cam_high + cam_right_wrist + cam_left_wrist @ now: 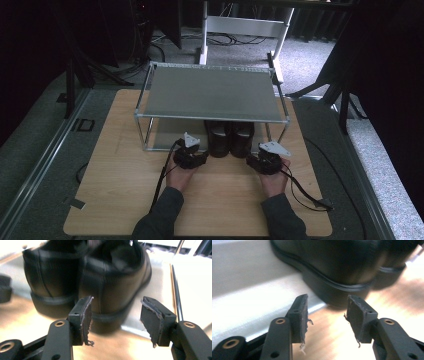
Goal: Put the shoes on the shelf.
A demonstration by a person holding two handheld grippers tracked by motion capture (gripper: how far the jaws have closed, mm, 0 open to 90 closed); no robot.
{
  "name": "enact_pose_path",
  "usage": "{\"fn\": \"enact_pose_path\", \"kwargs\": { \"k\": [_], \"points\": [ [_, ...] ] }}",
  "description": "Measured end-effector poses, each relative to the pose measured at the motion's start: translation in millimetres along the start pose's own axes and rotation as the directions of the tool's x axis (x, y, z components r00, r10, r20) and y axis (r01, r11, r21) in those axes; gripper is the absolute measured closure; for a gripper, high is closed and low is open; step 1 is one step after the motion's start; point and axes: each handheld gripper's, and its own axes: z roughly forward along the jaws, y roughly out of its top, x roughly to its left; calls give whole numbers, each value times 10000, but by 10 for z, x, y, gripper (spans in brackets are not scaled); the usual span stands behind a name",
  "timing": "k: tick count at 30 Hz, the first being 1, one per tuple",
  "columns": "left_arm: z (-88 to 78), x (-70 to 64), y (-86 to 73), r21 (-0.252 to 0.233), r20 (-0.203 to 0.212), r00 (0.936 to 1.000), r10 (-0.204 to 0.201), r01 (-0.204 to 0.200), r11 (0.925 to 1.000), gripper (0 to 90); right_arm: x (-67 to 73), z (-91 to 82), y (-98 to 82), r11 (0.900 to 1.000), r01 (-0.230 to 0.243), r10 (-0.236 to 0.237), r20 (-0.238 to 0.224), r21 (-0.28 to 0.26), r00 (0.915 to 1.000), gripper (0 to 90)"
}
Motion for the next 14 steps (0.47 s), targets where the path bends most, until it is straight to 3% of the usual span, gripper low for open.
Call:
{"fn": "enact_pose_path", "kwargs": {
  "k": [3, 9, 14],
  "points": [
    [-30, -103, -53, 67, 58, 9993, 380, -380, 9993, 495, -78, -28, -99, 9979, 165, -151, -222, 622, 9996, 396],
    [-184, -146, -166, 142, 147, 9982, 573, -575, 9982, 492, -277, -178, -243, 9901, 286, -232, -410, 1375, 9989, 383],
    [-271, -78, -260, 216, -46, 9995, 308, -307, 9993, 491, -453, -270, -320, 9865, 8, 104, -679, 1637, 9976, 383]
  ]
}}
